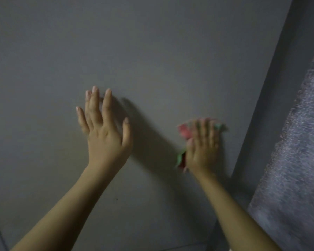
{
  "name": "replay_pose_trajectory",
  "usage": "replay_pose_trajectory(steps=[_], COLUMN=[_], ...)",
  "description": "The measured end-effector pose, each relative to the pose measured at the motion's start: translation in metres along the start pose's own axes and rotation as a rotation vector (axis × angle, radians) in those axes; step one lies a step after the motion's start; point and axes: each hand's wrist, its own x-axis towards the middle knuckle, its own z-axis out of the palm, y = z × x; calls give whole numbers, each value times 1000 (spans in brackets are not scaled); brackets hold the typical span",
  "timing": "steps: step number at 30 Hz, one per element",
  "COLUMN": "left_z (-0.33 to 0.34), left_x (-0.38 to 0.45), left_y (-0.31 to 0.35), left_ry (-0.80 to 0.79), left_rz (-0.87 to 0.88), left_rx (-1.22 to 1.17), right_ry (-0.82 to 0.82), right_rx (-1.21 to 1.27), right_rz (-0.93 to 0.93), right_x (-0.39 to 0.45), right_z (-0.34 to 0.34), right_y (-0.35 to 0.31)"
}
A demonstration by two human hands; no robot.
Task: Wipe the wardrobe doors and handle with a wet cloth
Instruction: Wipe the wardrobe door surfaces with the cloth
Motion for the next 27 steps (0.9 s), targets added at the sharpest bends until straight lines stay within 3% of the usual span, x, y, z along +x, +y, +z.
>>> replay_pose_trajectory(steps=[4,5,6,8,10,12,13,15,17,18,19,21,23,25,27], left_z=[-20,-21,-22,-20,-21,-24,-31,-36,-41,-43,-45,-49,-57,-64,-70], left_x=[-9,-11,-13,-15,-18,-21,-23,-24,-25,-25,-26,-27,-27,-28,-29], left_y=[-30,-33,-36,-37,-40,-45,-52,-57,-63,-64,-64,-66,-72,-80,-91], left_ry=[17,18,16,4,-21,-23,-19,-24,-46,-52,-52,-50,-40,-33,-14], left_rz=[-123,-154,-175,-194,-198,-209,-227,-254,-300,-310,-312,-308,-298,-313,-337], left_rx=[42,37,36,45,55,54,63,65,87,85,77,61,49,40,43], right_ry=[236,228,192,58,-56,-46,-9,102,181,169,127,-10,-123,-140,-64], right_rx=[63,92,102,84,80,66,50,31,124,161,178,154,111,103,82], right_rz=[575,609,532,147,-156,-185,-103,243,577,599,485,47,-239,-241,-35], right_x=[58,58,50,16,-14,-21,-16,7,28,31,26,-2,-32,-44,-36], right_z=[2,3,5,7,10,10,12,5,7,7,8,12,16,14,10], right_y=[-11,-36,-63,-103,-101,-66,-57,-47,-83,-110,-139,-181,-177,-146,-124])
